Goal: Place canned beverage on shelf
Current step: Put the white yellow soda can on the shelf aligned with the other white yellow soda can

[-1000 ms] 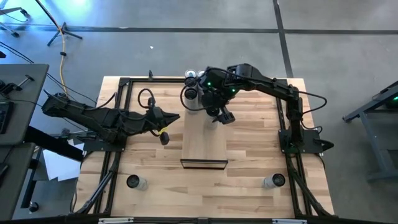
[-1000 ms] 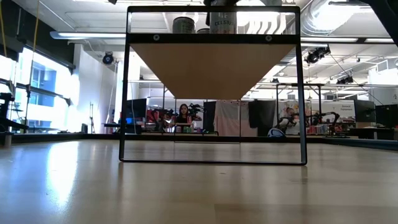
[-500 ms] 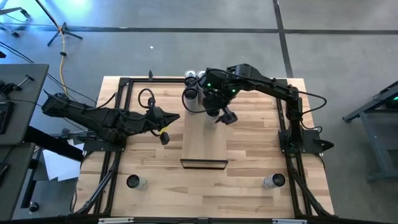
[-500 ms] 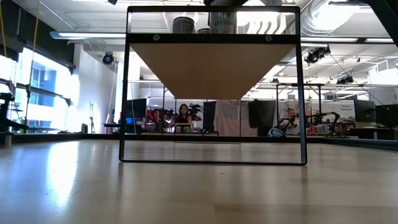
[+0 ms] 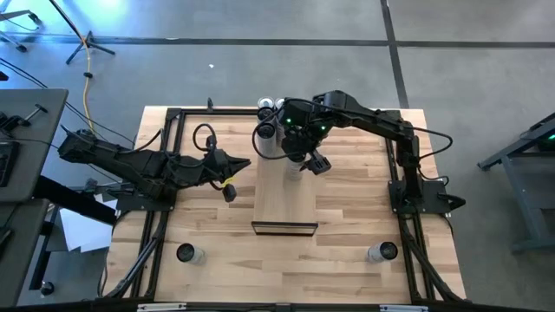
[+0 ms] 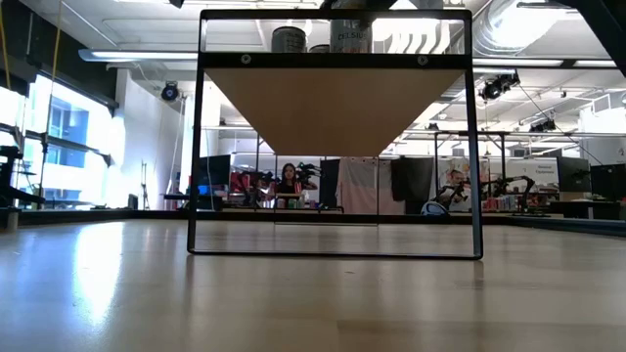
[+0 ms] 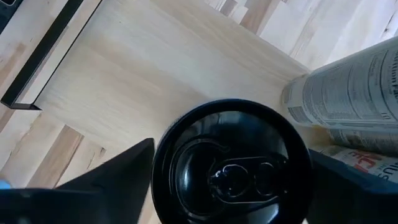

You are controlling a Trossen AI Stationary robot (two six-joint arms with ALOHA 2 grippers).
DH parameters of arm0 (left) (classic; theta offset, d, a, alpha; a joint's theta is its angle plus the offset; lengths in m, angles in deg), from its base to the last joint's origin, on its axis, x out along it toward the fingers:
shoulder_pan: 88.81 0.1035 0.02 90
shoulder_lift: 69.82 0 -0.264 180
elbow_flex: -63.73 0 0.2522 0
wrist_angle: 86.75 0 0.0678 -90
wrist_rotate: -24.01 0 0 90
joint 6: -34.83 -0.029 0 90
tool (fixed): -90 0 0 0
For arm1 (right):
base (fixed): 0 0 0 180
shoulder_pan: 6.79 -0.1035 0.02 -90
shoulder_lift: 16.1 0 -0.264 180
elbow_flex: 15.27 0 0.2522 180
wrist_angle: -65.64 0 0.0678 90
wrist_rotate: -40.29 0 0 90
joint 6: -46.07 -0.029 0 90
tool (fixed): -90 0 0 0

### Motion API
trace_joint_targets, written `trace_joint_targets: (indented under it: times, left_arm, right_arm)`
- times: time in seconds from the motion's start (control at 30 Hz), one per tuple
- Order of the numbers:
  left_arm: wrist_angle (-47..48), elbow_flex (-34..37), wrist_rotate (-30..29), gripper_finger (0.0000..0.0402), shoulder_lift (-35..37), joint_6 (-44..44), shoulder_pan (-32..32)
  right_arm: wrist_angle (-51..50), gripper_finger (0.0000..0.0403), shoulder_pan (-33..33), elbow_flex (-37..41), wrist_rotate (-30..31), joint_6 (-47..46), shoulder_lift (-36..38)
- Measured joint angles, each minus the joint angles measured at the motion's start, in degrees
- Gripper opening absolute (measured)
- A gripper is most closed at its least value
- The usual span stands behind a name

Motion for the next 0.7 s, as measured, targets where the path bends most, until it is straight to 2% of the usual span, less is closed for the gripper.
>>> trace_joint_targets:
  times: [0.23, 0.4, 0.7]
  left_arm:
    - [1.0, 0.0, 1.8, 0.0000, 0.0, 0.1, 0.0]
    - [1.0, 0.0, 2.6, 0.0000, 0.0, 0.0, 0.0]
    - [1.0, 0.0, 2.6, 0.0000, 0.0, -1.6, 0.0]
  right_arm:
    - [0.1, 0.0242, 0.0, 0.0, -0.2, 0.0, -0.4]
    - [0.0, 0.0241, 0.0, 0.0, 0.3, -3.5, -0.3]
    - [0.9, 0.0249, -0.8, -0.1, 6.8, -25.9, -0.2]
